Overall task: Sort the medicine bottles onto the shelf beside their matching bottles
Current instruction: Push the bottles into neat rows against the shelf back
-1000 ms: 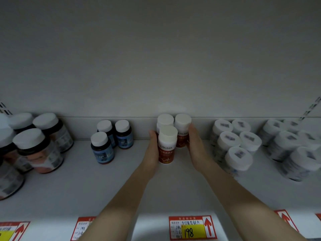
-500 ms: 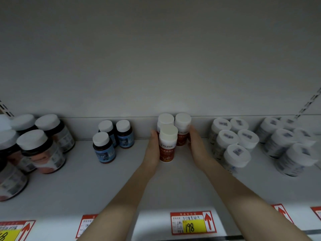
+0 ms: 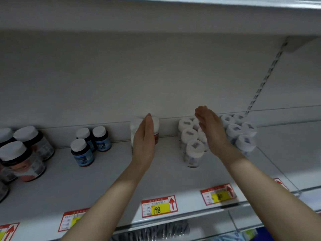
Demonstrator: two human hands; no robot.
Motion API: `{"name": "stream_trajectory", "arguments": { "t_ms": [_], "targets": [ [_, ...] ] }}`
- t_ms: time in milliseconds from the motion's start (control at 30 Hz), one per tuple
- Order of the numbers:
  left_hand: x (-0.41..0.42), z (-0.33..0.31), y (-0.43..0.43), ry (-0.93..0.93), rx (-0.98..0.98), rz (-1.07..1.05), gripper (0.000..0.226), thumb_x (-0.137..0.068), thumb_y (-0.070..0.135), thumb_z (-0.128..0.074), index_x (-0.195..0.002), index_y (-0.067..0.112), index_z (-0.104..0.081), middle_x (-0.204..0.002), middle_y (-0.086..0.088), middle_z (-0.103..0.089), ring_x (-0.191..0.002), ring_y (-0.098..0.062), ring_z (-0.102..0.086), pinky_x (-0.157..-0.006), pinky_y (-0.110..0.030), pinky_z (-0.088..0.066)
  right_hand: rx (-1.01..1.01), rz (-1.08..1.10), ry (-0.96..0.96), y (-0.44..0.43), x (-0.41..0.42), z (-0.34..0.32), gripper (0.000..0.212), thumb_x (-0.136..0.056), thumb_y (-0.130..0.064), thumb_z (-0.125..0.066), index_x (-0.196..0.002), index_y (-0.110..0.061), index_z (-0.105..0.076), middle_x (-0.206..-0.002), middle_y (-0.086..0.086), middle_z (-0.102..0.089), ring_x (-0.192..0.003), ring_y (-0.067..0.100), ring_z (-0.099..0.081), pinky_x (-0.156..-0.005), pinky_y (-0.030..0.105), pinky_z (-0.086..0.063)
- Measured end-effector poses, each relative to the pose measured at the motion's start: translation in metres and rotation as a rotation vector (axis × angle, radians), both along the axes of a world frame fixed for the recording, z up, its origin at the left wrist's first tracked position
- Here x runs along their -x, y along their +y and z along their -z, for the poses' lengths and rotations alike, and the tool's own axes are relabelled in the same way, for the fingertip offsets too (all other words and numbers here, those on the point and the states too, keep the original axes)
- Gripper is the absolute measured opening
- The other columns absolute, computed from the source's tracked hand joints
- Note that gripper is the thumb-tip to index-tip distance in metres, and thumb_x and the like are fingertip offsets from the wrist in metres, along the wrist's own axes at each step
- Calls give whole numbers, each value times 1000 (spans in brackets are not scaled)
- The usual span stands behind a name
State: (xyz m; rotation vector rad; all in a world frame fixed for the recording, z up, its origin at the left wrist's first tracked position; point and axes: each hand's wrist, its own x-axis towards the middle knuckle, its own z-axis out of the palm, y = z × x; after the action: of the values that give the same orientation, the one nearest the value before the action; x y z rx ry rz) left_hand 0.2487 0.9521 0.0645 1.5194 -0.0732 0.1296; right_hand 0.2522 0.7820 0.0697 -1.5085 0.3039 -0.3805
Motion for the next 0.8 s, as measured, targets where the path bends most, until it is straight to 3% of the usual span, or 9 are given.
{"name": "stream_trajectory", "arguments": {
  "t_ms": [133, 267, 367, 433, 467, 500, 567, 700, 800],
  "targets": [
    [1, 8, -37, 56, 13, 1, 45, -97, 25, -36, -132, -3, -42, -140, -19, -43, -131, -28, -40, -115, -41, -25, -4, 29, 23, -45, 7, 5, 39, -97, -32, -37, -129, -12, -47, -132, 2, -51, -121, 13, -47, -98, 29, -34],
    [-3, 27, -66, 183, -25, 4, 49, -97, 37, -33, -138, 12, -38, -147, -1, -36, -135, -16, -33, -116, -30, -20, -35, 10, 57, -80, -1, 25, 46, -97, -38, -34, -134, -12, -42, -143, 3, -43, -131, 16, -40, -111, 34, -28],
    [-7, 42, -83, 283, 43, -2, 55, -97, 38, -30, -140, 3, -27, -151, -12, -23, -138, -24, -26, -116, -37, -19, -45, -16, 125, -87, -10, 40, 59, -94, -47, -35, -131, -2, -42, -143, 13, -43, -131, 29, -39, -114, 44, -25],
    [-11, 51, -92, 315, 78, 27, 57, -99, 36, -23, -138, -5, -16, -150, -10, -18, -138, -24, -20, -115, -35, -18, -37, -21, 146, -91, -17, 57, 56, -85, -58, -40, -115, -15, -59, -122, 9, -59, -115, 26, -52, -105, 44, -35],
    [-12, 53, -96, 322, 106, 68, 57, -99, 37, -18, -140, -2, -16, -148, 0, -21, -137, -16, -22, -110, -26, -22, -47, 4, 167, -94, -24, 67, 41, -80, -61, -44, -89, -26, -64, -99, 2, -64, -99, 19, -57, -94, 38, -40],
    [-13, 54, -101, 333, 128, 120, 57, -99, 39, -13, -143, 4, -19, -141, 10, -26, -133, -10, -25, -101, -17, -24, -73, 26, 176, -96, -29, 73, 35, -80, -60, -47, -73, -28, -59, -83, -4, -60, -85, 13, -55, -85, 34, -41],
    [-15, 58, -109, 339, 151, 204, 56, -97, 43, -7, -142, 14, -22, -137, 12, -30, -129, -8, -29, -89, -14, -27, -131, 0, 180, -97, -37, 80, 33, -86, -54, -47, -64, -30, -50, -71, -9, -50, -74, 9, -49, -75, 28, -40],
    [-25, 73, -113, 349, 233, 316, 53, -95, 46, -4, -126, 25, -42, -136, 6, -42, -106, -8, -50, -73, -13, -49, -222, -162, 204, -89, -39, 79, 31, -93, -51, -36, -94, -27, -57, -93, -10, -59, -89, 9, -55, -90, 27, -41],
    [-29, 80, -114, 339, 222, 338, 54, -94, 51, -5, -104, 32, -55, -125, -2, -55, -90, -4, -61, -75, -15, -52, -228, -229, 218, -87, -41, 85, 43, -92, -53, -34, -109, -25, -62, -120, -2, -63, -103, 12, -60, -103, 34, -41]
  ]
}}
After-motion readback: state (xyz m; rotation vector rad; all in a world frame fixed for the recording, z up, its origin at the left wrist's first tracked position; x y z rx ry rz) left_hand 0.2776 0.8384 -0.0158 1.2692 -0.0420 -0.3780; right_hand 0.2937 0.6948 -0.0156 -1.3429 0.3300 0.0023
